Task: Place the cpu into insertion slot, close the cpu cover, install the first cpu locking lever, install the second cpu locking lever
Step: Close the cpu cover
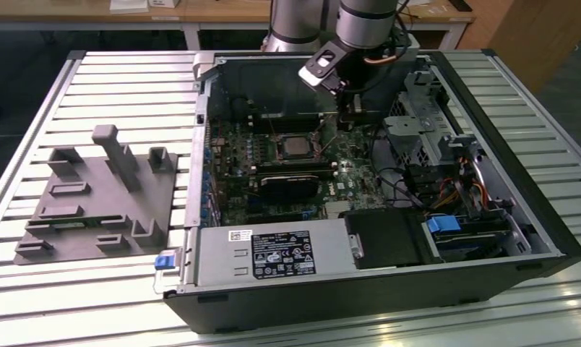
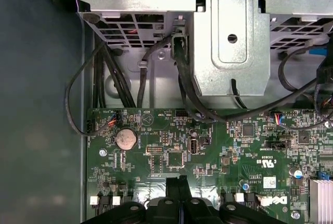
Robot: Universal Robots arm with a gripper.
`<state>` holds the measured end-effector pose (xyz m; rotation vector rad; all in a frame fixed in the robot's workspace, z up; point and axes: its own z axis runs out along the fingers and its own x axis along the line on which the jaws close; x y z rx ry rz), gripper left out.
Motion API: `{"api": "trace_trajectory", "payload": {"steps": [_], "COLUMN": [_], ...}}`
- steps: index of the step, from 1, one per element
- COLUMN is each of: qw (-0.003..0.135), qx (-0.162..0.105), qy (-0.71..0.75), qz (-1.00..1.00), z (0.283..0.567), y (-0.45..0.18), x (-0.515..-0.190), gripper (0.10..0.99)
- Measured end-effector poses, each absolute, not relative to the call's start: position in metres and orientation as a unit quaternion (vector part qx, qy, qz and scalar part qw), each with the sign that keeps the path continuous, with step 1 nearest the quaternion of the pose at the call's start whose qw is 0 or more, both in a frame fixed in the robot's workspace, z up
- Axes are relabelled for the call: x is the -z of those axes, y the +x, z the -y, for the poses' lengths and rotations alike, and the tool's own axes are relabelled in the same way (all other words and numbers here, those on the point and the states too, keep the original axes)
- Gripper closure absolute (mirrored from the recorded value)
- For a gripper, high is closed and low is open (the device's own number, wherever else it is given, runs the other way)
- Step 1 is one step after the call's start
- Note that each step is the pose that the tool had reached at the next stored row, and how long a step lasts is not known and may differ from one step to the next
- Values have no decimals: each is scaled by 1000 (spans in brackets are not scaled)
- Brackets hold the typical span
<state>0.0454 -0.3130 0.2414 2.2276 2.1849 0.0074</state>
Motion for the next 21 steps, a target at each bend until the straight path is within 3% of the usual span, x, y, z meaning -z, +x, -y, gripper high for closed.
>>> {"api": "trace_trajectory", "payload": {"steps": [21], "qw": [11], "qx": [-2], "qy": [714], "qz": [-700], "z": [313], "y": [37], "x": [-241], "gripper": [980]}}
